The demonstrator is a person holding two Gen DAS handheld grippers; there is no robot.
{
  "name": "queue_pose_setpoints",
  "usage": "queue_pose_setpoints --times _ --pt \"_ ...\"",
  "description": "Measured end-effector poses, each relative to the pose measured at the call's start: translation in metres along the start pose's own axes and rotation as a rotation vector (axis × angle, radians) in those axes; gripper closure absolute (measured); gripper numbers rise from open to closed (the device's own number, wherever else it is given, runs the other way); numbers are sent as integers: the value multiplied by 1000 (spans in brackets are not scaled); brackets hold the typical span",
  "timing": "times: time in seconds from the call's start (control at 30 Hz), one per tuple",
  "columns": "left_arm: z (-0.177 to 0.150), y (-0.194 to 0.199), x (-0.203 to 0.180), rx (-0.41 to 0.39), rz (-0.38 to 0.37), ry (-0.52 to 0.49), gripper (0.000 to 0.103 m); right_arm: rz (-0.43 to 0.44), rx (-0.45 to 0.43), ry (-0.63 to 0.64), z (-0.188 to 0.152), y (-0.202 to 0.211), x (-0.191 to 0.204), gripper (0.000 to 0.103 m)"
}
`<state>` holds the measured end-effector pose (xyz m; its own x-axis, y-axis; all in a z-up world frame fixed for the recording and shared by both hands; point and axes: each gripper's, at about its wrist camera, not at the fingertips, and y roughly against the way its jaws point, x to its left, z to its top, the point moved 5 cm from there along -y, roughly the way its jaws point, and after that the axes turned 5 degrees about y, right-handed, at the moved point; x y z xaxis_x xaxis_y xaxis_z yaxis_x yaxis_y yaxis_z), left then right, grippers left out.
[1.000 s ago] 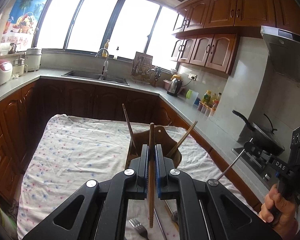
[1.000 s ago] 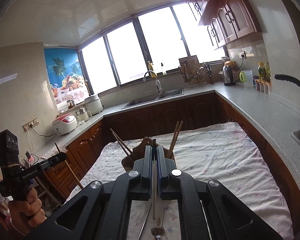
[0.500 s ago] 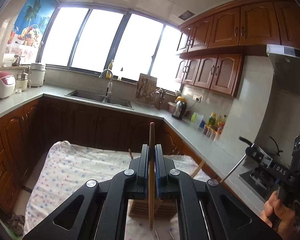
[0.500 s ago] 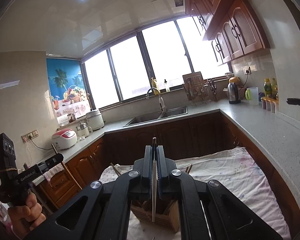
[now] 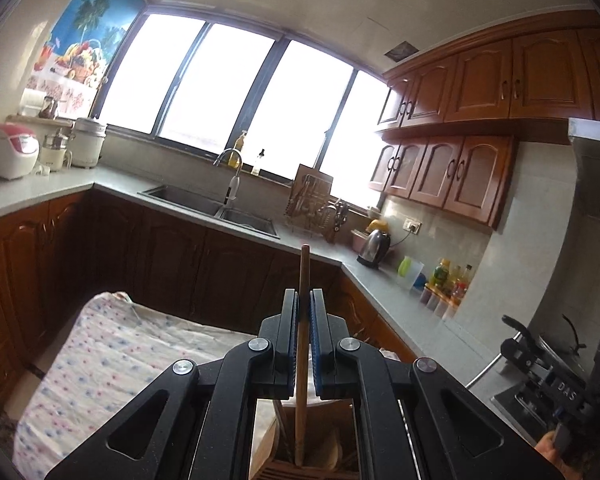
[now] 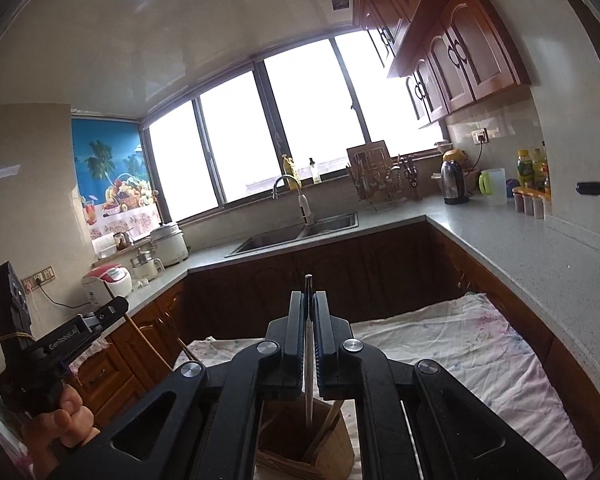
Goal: Organize utensils
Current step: 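Lift both held chopsticks up and carry them over the wooden holder, then open the left tool dropping its chopstick into the holder while the right tool releases its own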
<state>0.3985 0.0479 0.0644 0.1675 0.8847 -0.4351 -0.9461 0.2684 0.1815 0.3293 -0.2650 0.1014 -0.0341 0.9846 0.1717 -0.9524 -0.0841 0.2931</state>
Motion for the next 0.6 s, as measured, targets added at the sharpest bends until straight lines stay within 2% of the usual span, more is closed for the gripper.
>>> queue_pose_setpoints --times 0.1,0.33,0.47,0.6 --pt "-20 -19 7 7 15 24 99 1 28 -14 -15 -10 -2 99" --pt "-61 -60 21 97 48 31 99 0 105 -56 -47 -26 -12 99" --pt "-69 -75 29 162 42 32 99 4 152 -85 -58 -37 -17 99" --pt "-61 -79 29 170 51 -1 98 -1 180 -90 -64 -43 -17 98"
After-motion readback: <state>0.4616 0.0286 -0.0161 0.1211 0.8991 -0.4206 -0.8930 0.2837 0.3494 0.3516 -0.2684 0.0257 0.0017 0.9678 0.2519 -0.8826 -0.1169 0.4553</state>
